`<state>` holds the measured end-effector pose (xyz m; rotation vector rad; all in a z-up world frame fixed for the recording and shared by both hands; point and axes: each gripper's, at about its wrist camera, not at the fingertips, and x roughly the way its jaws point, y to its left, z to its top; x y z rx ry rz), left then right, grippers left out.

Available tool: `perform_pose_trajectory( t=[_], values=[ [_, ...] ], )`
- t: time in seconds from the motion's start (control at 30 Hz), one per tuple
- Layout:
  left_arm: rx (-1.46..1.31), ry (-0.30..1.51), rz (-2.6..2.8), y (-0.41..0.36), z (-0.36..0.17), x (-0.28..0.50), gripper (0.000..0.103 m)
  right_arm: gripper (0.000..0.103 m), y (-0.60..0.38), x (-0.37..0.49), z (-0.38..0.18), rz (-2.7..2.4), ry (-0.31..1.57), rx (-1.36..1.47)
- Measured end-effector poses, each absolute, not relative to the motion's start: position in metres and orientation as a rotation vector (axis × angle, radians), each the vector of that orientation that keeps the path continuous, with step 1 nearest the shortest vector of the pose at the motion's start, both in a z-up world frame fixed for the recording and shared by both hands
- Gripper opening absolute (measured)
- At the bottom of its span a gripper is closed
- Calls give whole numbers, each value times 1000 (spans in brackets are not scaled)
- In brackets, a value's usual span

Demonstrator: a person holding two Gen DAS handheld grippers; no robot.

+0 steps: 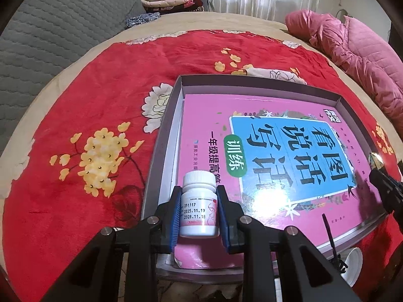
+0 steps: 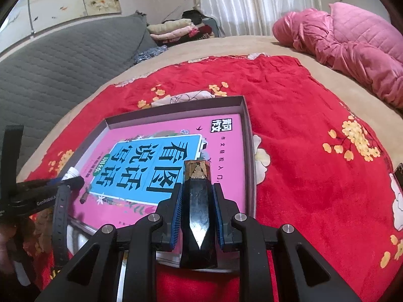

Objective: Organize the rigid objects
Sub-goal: 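Lower pill bottle onto workbook with left tool while right lowers black tube upright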

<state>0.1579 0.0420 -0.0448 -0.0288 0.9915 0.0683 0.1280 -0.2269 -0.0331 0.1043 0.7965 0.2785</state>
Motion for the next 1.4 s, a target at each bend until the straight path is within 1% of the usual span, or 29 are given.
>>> perform_pose_trajectory(
  t=[0.2,0.47,1.4],
  values=[
    [-28,992,69,42,-45,156,27,23,-223,130,-35,308,803,127],
    [-31,996,70,41,-46,155,27,23,-205,128,-41,223,818,-55],
    [-46,1011,86,43,-43,153,27,23,-206,122,-36,182,799,-58]
  ],
)
